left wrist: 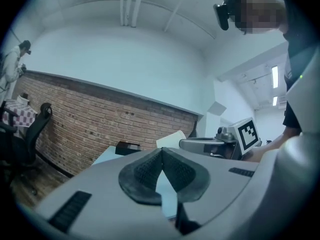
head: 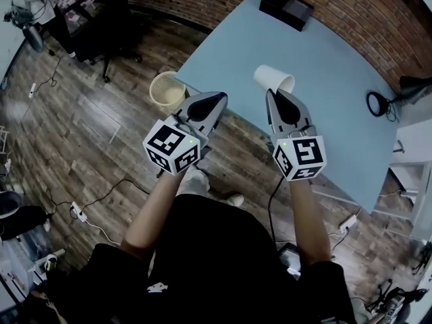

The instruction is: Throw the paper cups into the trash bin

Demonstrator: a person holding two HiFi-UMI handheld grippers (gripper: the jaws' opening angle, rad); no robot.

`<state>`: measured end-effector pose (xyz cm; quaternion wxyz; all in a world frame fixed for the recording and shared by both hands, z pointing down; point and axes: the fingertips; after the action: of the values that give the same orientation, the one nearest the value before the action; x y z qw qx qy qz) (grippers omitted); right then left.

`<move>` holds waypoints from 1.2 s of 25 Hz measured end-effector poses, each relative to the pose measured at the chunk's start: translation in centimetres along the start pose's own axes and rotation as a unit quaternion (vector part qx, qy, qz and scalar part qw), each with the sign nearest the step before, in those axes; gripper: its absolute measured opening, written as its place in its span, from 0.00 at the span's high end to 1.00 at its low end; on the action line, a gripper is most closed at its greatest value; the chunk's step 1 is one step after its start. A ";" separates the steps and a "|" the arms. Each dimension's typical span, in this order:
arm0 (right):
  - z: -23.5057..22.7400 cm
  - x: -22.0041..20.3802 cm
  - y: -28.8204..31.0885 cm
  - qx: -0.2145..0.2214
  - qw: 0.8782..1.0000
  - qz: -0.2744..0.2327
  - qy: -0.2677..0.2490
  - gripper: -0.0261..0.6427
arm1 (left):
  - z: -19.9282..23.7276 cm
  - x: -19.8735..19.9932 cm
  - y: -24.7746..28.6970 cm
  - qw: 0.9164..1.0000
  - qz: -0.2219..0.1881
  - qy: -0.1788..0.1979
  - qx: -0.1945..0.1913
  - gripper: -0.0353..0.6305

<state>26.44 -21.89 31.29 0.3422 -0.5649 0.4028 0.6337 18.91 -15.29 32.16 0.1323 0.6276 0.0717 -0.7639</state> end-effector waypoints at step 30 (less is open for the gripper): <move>13.4 2.9 19.1 0.153 0.988 -0.018 0.026 0.93 | 18.1 3.2 -9.5 0.990 -0.034 -0.012 0.134 0.94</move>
<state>3.22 -18.39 31.25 0.4251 -0.5294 0.4935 0.5435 -1.44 -11.59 32.20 0.0214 0.6275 -0.0115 -0.7782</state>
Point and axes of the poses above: the fingertips, and each gripper's own axes: y forward along the fingers, z to its left, x out of its top, and after that the axes turned 3 degrees about x, right-handed
